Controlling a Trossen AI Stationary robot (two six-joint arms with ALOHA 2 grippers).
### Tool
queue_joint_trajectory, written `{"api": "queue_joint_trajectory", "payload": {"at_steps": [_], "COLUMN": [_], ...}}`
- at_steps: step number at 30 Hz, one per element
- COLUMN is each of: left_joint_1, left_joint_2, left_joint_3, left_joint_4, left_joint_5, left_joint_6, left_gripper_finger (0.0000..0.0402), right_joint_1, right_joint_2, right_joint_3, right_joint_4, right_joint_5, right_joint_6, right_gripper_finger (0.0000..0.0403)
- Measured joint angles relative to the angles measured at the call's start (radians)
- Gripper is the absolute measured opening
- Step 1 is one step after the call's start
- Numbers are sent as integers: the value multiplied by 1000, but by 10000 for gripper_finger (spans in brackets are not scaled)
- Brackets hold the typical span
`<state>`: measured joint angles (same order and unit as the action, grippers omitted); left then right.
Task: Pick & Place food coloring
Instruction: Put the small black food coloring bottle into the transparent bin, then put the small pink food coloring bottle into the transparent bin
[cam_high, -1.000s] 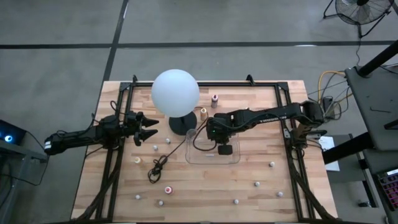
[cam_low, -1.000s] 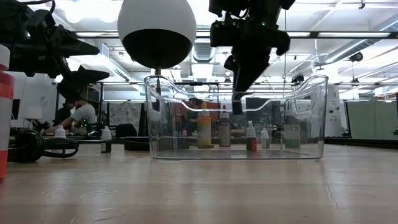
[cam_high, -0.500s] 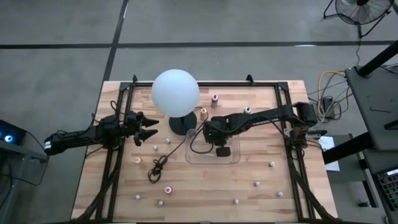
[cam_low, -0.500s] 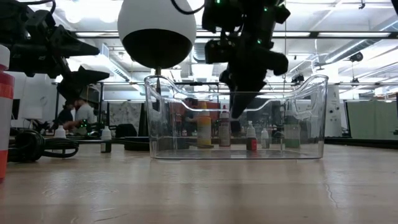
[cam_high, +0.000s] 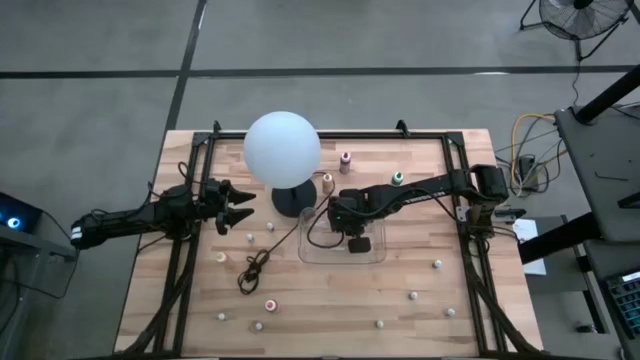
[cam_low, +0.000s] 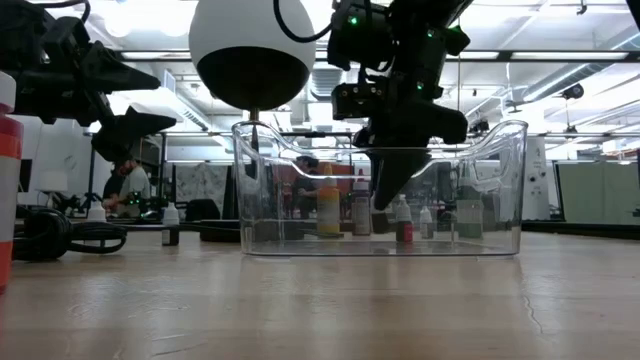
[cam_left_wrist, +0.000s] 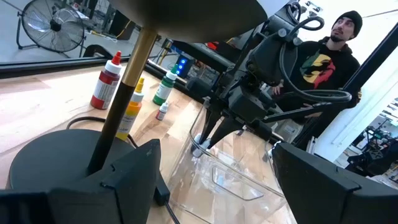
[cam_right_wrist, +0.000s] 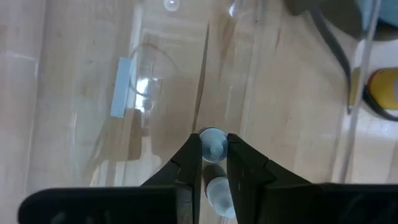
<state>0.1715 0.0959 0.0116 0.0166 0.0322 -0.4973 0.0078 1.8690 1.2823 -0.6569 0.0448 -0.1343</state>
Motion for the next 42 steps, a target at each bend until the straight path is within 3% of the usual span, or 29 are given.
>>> {"api": "queue_joint_trajectory", "payload": {"at_steps": [16, 28, 42], "left_joint_1": [0, 0, 0], "left_joint_2": [0, 0, 0], "left_joint_3": [0, 0, 0], "left_joint_4": [0, 1, 1], "left_joint_5": [0, 0, 0], "left_joint_6": [0, 0, 0], "left_gripper_finger": [279, 279, 279], "right_joint_1": [-9, -13, -18], "right_joint_2": [0, -6, -129], "right_joint_3": [-33, 25, 121], "right_joint_4": [11, -45, -123], "right_joint_5": [-19, -15, 124], "right_joint_6": [30, 56, 145], "right_gripper_finger": [103, 153, 202]}}
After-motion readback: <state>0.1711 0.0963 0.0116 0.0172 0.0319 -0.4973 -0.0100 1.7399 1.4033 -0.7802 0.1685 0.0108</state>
